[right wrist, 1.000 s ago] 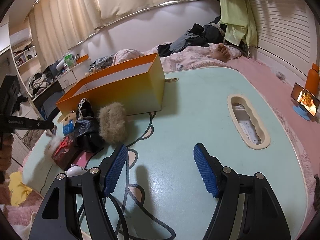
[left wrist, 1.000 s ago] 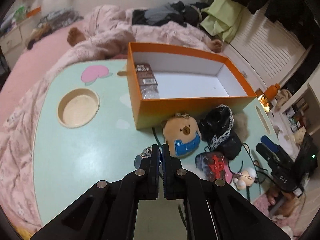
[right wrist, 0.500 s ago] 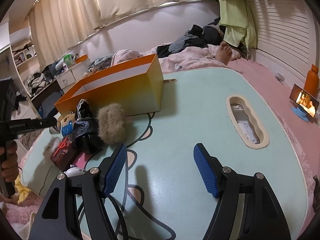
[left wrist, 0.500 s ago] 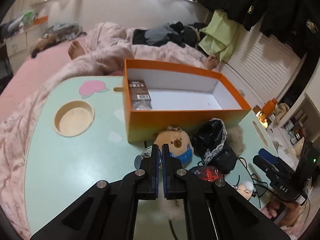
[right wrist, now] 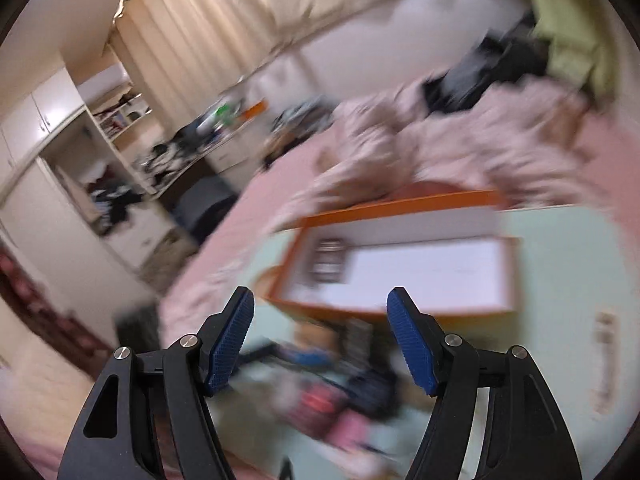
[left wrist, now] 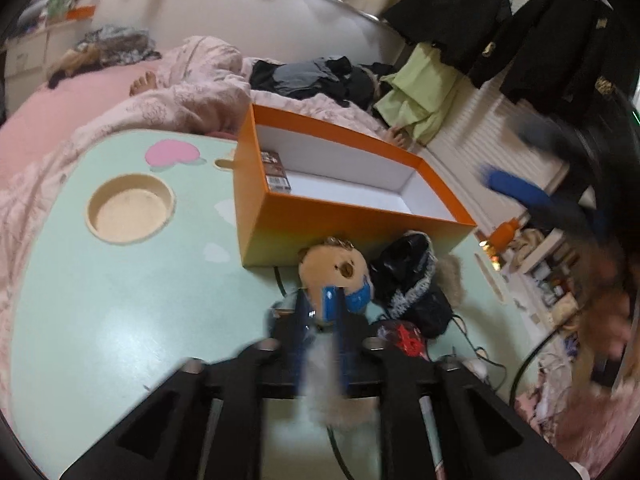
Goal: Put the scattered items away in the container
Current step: 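Grasp the metal ring with the left gripper and set it on the table, then grasp the clear plastic bag with the right gripper and set it down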
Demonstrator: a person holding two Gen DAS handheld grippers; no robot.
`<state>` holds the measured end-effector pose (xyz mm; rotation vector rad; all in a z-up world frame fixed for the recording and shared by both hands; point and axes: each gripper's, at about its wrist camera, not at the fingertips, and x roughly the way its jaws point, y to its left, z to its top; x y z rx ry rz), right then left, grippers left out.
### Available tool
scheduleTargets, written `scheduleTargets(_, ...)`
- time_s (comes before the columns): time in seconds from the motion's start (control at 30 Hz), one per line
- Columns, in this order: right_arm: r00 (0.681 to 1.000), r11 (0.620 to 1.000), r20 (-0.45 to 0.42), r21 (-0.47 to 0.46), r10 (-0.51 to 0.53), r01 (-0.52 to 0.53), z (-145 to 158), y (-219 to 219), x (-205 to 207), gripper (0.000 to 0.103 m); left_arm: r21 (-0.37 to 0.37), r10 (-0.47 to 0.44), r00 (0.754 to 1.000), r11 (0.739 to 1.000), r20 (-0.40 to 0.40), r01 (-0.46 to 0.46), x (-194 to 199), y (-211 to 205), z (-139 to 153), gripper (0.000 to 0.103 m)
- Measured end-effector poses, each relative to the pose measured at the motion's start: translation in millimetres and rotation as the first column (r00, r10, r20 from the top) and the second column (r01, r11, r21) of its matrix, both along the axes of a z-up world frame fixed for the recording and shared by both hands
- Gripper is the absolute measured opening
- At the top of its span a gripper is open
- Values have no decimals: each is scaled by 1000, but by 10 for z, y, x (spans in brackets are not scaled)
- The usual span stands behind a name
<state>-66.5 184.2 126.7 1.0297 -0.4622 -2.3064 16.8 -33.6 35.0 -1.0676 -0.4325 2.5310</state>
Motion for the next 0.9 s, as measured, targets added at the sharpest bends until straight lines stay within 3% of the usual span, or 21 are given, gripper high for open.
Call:
scheduleTargets(0.03, 996, 998, 58, 8, 60, -61, -7, -213, -177, 70, 7, 1, 1000, 1000, -12, -1, 37, -13, -10, 48)
scheduleTargets(0.07, 987, 993, 116, 21, 115, -118, -49, -428, -348, 70, 6, 4, 999, 1000, -34, -4, 82, -26, -7, 56)
scheduleTargets(0.17, 953, 984, 261, 49, 153, -171, -324, -780, -714, 68, -33, -7, 995, 999, -104, 3, 204, -54, 33, 65)
scheduleTargets(0.2, 941, 983, 306, 67, 143, -172, -442, -872, -811, 59, -51, -11, 992, 999, -122, 5, 239, -66, 43, 69)
scheduleTargets(0.23, 932, 981, 339, 91, 132, -172, -551, -951, -893, 57, -70, -12, 990, 998, -138, 2, 273, -79, 44, 74)
scheduleTargets(0.3, 920, 977, 373, 124, 117, -174, -706, -1046, -979, 57, -84, -3, 989, 996, -148, -9, 313, -122, 22, 74)
scheduleTargets(0.4, 907, 978, 403, 107, 122, -179, -810, -1098, -1033, 57, -48, 3, 989, 999, -146, -10, 356, -224, -37, 74)
scheduleTargets(0.6, 917, 983, 397, 152, 38, -107, -777, -1039, -1042, 57, 33, 49, 986, 998, -159, -44, 431, -391, -69, 77)
scheduleTargets(0.9, 943, 981, 316, 187, -104, 45, -643, -887, -928, 56, 11, 35, 989, 999, -144, -34, 401, -336, -147, 78)
